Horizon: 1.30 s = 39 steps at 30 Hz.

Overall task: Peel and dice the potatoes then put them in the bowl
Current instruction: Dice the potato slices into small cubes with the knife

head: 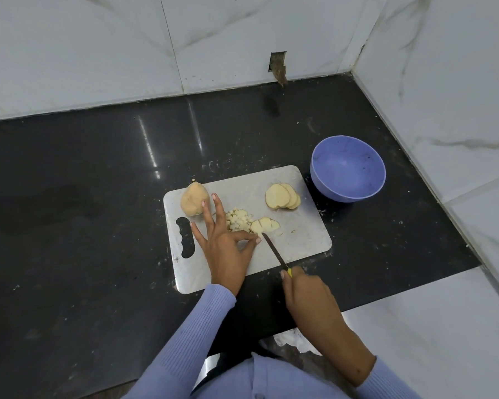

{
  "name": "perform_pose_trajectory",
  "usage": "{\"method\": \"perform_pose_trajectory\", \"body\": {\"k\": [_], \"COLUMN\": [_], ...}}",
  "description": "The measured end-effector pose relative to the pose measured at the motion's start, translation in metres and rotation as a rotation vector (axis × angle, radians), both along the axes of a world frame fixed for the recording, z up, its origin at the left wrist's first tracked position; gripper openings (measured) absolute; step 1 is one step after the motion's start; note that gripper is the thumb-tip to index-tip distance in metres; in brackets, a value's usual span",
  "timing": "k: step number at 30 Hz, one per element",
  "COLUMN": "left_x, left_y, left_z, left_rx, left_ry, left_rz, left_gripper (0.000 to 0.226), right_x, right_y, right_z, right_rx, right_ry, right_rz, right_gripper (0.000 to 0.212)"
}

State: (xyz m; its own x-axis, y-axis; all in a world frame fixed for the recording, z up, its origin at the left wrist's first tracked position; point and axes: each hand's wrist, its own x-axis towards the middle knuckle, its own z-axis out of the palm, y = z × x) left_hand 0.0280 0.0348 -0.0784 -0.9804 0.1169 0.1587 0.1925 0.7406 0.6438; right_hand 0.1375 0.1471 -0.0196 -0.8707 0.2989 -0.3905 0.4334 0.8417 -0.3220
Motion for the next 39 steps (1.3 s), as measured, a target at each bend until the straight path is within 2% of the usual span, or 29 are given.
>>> {"method": "perform_pose_trajectory", "body": {"k": [4, 15, 21, 31, 36, 39], "left_x": [0.005, 0.003, 0.0, 0.001, 0.0, -0.001], "left_y": [-0.001, 0.006, 0.008, 0.01, 0.012, 0.007], "left_z": [-0.003, -0.004, 0.0, 0.003, 0.005, 0.003], "left_rx": [0.028, 0.022, -0.043, -0.028, -0.066, -0.044], "left_ry": [-0.005, -0.037, -0.068, -0.013, -0.007, 0.031], "left_rz": [0.052, 0.087, 0.107, 0.094, 0.082, -0.001], "left_gripper": [0.011, 0.01, 0.01, 0.01, 0.01, 0.007], "right_x": [-0.019, -0.036, -0.038, -0.009, 0.003, 0.004], "right_y": [-0.002, -0.004, -0.004, 0.005, 0.01, 0.02], "right_z": [-0.005, -0.014, -0.017, -0.021, -0.017, -0.01], "right_rx": [-0.032, 0.013, 0.051, 0.109, 0.073, 0.013], "right_ry": [0.066, 0.001, -0.013, -0.084, -0.107, -0.097], "right_rz": [0.024, 0.062, 0.097, 0.093, 0.081, 0.071], "right_gripper": [0.032, 0.036, 0.034, 0.035, 0.036, 0.033]}}
